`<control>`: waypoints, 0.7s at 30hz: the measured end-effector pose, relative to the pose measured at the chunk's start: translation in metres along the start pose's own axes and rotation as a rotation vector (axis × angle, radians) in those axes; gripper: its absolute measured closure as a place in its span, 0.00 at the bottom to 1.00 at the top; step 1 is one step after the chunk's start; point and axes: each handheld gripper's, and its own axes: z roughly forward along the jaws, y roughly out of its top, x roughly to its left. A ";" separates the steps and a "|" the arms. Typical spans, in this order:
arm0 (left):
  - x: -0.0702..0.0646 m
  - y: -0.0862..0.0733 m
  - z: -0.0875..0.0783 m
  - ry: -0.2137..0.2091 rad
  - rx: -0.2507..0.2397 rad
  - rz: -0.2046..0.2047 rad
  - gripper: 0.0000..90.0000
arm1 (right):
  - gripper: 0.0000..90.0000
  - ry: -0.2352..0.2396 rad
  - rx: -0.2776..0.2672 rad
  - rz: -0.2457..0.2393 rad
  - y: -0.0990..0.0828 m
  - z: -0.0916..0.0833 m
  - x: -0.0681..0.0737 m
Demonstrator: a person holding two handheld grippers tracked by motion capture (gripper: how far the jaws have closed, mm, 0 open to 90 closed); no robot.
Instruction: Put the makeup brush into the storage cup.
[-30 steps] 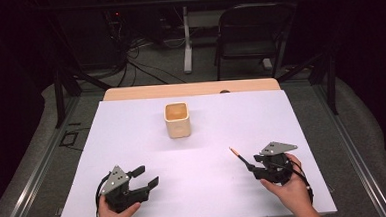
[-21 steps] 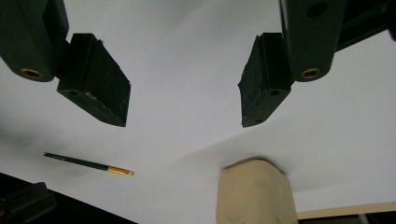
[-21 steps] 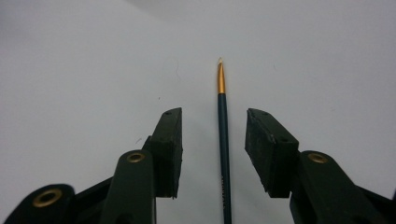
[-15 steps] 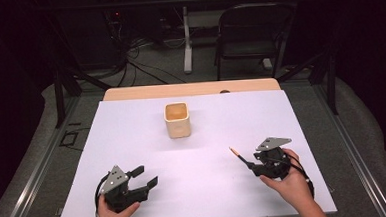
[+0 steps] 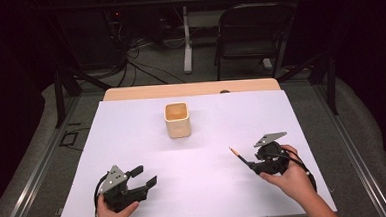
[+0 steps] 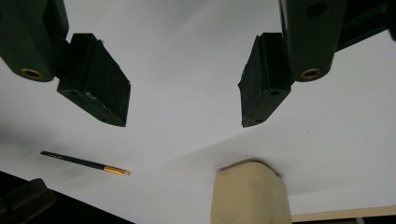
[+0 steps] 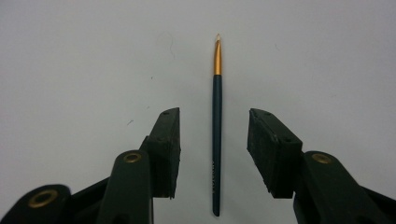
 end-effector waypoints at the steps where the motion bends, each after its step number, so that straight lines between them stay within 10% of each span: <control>1: 0.000 0.000 0.000 0.001 0.000 -0.002 0.37 | 0.60 0.003 0.006 -0.004 0.001 0.000 -0.001; 21: 0.002 0.000 -0.001 0.004 -0.005 -0.016 0.37 | 0.65 0.006 0.092 0.001 0.011 -0.004 -0.007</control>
